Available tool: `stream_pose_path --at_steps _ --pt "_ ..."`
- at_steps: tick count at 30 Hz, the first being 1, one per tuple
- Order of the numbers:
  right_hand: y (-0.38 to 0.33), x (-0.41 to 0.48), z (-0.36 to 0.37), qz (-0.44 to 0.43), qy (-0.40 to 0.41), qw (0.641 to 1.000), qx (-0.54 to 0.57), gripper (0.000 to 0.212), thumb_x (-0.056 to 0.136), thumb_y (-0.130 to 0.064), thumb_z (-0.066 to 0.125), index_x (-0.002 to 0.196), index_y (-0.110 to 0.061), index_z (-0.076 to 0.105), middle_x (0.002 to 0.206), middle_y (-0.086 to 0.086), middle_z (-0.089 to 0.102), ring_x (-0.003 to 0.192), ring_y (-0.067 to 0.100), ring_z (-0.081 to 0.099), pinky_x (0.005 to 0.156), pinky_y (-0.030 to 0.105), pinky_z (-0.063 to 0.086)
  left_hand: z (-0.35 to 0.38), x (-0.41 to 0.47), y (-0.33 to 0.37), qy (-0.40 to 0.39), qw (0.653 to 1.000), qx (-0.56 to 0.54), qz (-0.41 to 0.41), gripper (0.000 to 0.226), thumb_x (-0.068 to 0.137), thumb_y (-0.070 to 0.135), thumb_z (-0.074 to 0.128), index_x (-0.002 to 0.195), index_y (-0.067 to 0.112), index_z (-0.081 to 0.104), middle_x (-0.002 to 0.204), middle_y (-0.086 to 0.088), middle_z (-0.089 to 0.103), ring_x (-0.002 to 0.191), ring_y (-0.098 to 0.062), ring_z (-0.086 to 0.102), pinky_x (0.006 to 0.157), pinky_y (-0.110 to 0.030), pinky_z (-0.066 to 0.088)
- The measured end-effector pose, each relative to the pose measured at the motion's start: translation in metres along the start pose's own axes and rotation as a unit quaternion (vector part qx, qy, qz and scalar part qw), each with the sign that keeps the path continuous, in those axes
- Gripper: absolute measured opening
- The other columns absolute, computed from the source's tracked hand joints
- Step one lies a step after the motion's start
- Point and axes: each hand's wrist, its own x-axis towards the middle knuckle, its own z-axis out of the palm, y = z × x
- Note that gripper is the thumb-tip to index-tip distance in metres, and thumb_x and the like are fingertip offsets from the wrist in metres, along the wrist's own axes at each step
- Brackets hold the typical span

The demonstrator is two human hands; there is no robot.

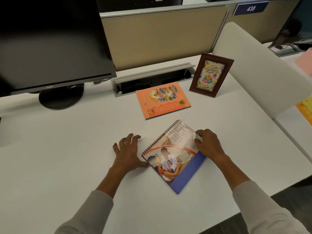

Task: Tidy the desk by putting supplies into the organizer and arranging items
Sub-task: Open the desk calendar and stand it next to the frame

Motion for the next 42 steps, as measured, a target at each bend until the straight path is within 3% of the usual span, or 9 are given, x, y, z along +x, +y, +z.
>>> stream_pose_path --at_steps 9,12,16,23,27,32,35,38,42 --pt "-0.025 -0.024 0.02 0.034 0.017 0.999 0.012 0.028 0.092 -0.022 0.061 0.116 -0.008 0.061 0.109 0.014 0.062 0.1 0.031 0.061 0.083 0.041 0.054 -0.01 0.003 -0.019 0.04 0.991 -0.069 -0.106 0.091 0.066 0.05 0.085 0.143 0.031 0.039 0.159 -0.004 0.023 0.147 -0.033 0.013 0.116 -0.051 0.018" --pt "-0.031 -0.028 0.024 0.05 0.025 0.998 0.026 0.03 0.092 -0.023 0.062 0.118 -0.008 0.059 0.112 0.013 0.062 0.103 0.031 0.06 0.084 0.042 0.054 -0.004 -0.005 -0.014 0.06 0.982 -0.117 -0.134 0.073 0.078 0.038 0.079 0.142 0.025 0.045 0.149 -0.008 0.038 0.14 -0.035 0.029 0.11 -0.047 0.031" --pt "-0.043 -0.023 0.019 0.065 0.036 0.996 0.045 0.038 0.092 -0.022 0.064 0.125 -0.005 0.057 0.12 0.016 0.06 0.111 0.034 0.059 0.088 0.042 0.052 0.001 -0.023 0.003 0.085 0.931 -0.305 -0.182 0.045 0.09 0.021 0.069 0.132 0.013 0.053 0.118 -0.008 0.066 0.112 -0.028 0.061 0.094 -0.033 0.045" --pt "-0.055 -0.012 0.015 0.113 0.03 0.985 0.13 0.033 0.092 -0.022 0.065 0.12 -0.004 0.065 0.121 0.015 0.067 0.108 0.032 0.063 0.086 0.031 0.047 0.007 -0.043 0.04 0.041 0.847 -0.449 -0.283 0.038 0.085 0.047 0.068 0.113 0.021 0.062 0.102 0.003 0.068 0.101 -0.024 0.066 0.092 -0.04 0.055" --pt "-0.06 -0.013 0.01 0.163 0.032 0.965 0.204 0.027 0.093 -0.017 0.064 0.113 0.001 0.067 0.116 0.015 0.069 0.095 0.026 0.059 0.091 0.042 0.05 0.007 -0.04 0.045 0.032 0.787 -0.531 -0.313 0.046 0.071 0.055 0.066 0.102 0.02 0.068 0.098 0.0 0.072 0.096 -0.023 0.068 0.089 -0.046 0.059" --pt "-0.062 -0.012 0.009 0.169 0.037 0.957 0.232 0.026 0.092 -0.017 0.065 0.115 -0.006 0.068 0.117 0.01 0.069 0.094 0.023 0.06 0.091 0.04 0.053 0.004 -0.036 0.042 0.036 0.761 -0.567 -0.315 0.045 0.065 0.051 0.071 0.098 0.02 0.071 0.094 -0.001 0.075 0.092 -0.023 0.072 0.088 -0.045 0.06" --pt "-0.064 -0.011 0.008 0.192 0.046 0.945 0.262 0.029 0.092 -0.021 0.066 0.118 -0.01 0.066 0.12 0.009 0.068 0.102 0.028 0.064 0.092 0.044 0.054 -0.001 -0.034 0.039 0.045 0.746 -0.583 -0.319 0.025 0.08 0.037 0.073 0.097 0.019 0.073 0.092 -0.003 0.076 0.09 -0.024 0.072 0.087 -0.043 0.06" --pt "-0.068 -0.012 0.007 0.194 0.049 0.934 0.295 0.01 0.094 -0.021 0.062 0.103 -0.019 0.065 0.111 0.006 0.069 0.094 0.027 0.064 0.08 0.042 0.057 -0.008 -0.031 0.037 0.069 0.727 -0.605 -0.319 0.013 0.089 0.025 0.064 0.095 0.018 0.072 0.094 -0.006 0.076 0.089 -0.025 0.072 0.085 -0.045 0.061" --pt "-0.076 -0.011 0.004 0.193 0.055 0.918 0.343 0.023 0.095 -0.026 0.062 0.117 -0.02 0.064 0.111 0.001 0.068 0.098 0.026 0.065 0.076 0.038 0.057 -0.028 -0.031 0.036 0.108 0.706 -0.644 -0.276 0.012 0.095 0.02 0.059 0.101 0.016 0.069 0.098 -0.005 0.074 0.089 -0.022 0.072 0.081 -0.042 0.061"
